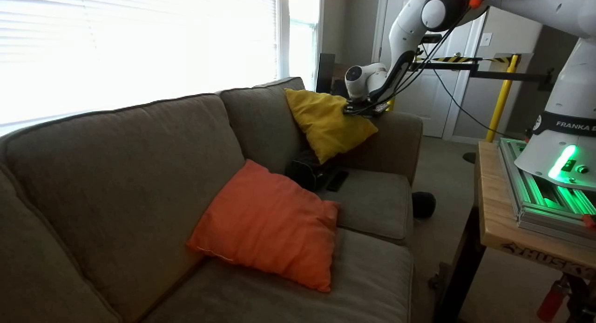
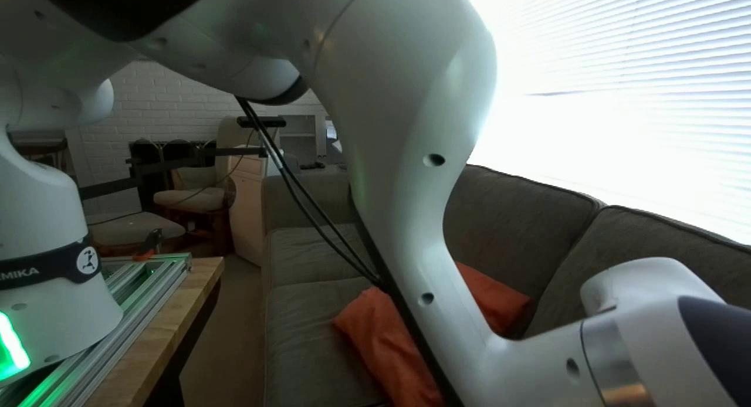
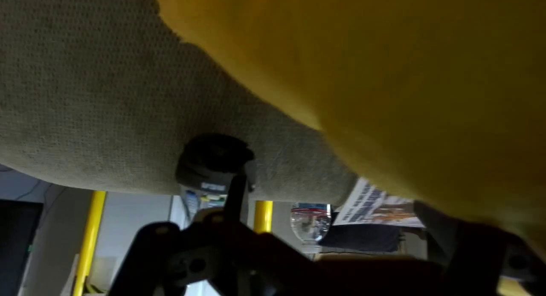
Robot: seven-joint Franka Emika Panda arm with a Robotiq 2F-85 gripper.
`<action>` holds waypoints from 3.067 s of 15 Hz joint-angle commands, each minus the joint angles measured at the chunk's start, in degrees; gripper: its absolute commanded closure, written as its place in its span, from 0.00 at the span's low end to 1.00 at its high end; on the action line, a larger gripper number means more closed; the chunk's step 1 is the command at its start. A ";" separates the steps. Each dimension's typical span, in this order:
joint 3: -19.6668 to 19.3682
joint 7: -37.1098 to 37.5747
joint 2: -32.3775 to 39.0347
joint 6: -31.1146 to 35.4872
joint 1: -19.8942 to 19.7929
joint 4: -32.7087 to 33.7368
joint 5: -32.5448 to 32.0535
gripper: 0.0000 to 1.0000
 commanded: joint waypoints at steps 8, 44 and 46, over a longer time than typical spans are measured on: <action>-10.52 21.63 -7.71 0.40 24.14 -10.85 -28.54 0.00; 12.49 -17.42 -33.84 40.14 12.57 -35.09 -30.66 0.00; 12.71 -24.60 -35.04 43.07 12.47 -40.35 -27.44 0.00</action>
